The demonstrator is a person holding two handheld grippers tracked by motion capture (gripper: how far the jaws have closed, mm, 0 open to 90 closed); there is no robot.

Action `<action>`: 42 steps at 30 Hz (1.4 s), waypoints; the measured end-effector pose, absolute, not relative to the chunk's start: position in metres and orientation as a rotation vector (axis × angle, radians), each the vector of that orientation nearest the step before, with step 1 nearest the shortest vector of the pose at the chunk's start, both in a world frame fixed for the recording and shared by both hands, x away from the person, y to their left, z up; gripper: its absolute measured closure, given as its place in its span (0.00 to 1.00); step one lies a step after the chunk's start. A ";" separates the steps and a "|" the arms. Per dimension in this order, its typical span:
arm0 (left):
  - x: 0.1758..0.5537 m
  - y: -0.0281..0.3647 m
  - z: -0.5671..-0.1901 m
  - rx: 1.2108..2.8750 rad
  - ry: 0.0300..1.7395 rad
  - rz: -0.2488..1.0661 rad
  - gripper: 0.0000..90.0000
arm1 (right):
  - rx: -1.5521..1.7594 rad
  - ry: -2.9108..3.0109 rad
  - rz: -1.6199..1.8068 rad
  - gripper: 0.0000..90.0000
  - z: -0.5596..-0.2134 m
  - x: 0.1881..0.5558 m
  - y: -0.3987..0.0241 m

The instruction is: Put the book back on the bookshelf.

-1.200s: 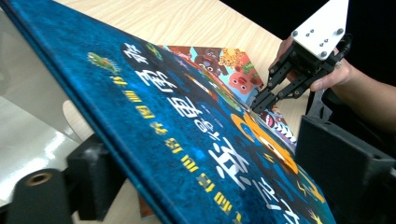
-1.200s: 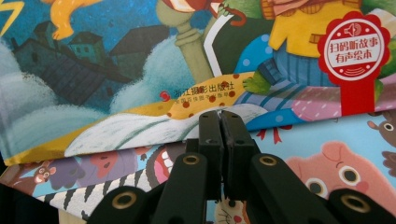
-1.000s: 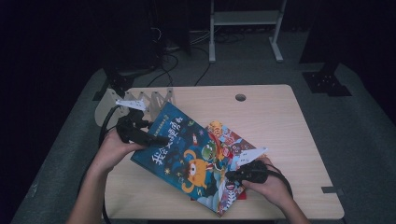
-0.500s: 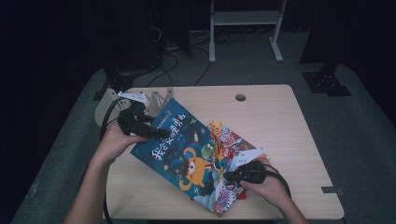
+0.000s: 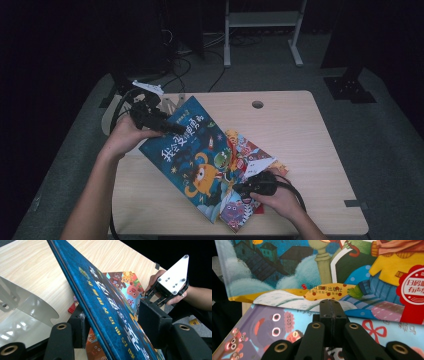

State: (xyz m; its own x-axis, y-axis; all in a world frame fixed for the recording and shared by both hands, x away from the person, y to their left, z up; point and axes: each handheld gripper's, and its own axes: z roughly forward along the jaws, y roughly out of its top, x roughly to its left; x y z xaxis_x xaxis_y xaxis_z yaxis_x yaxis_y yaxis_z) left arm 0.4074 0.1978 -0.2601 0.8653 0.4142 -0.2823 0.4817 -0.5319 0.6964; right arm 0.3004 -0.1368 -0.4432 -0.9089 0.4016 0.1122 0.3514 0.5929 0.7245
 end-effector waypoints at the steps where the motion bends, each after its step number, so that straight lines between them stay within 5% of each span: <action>1: 0.408 0.197 -0.258 2.202 0.646 -0.106 0.50 | 0.645 2.745 1.229 0.98 -0.443 0.301 -0.136; 36: 0.416 0.165 -0.209 2.321 0.625 -0.036 0.81 | 0.644 2.685 1.236 0.98 -0.445 0.310 -0.093; 42: 0.417 0.159 -0.203 2.342 0.612 -0.063 0.84 | 0.664 2.655 1.236 0.91 -0.446 0.313 -0.101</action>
State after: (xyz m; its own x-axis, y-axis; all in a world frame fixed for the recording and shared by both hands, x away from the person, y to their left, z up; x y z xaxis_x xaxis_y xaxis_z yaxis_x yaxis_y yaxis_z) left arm 0.4170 0.1585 -0.2031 0.8868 0.4113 -0.2108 0.4455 -0.6395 0.6266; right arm 0.3126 -0.1013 -0.4458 -0.8930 0.4462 0.0590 0.3323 0.5652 0.7551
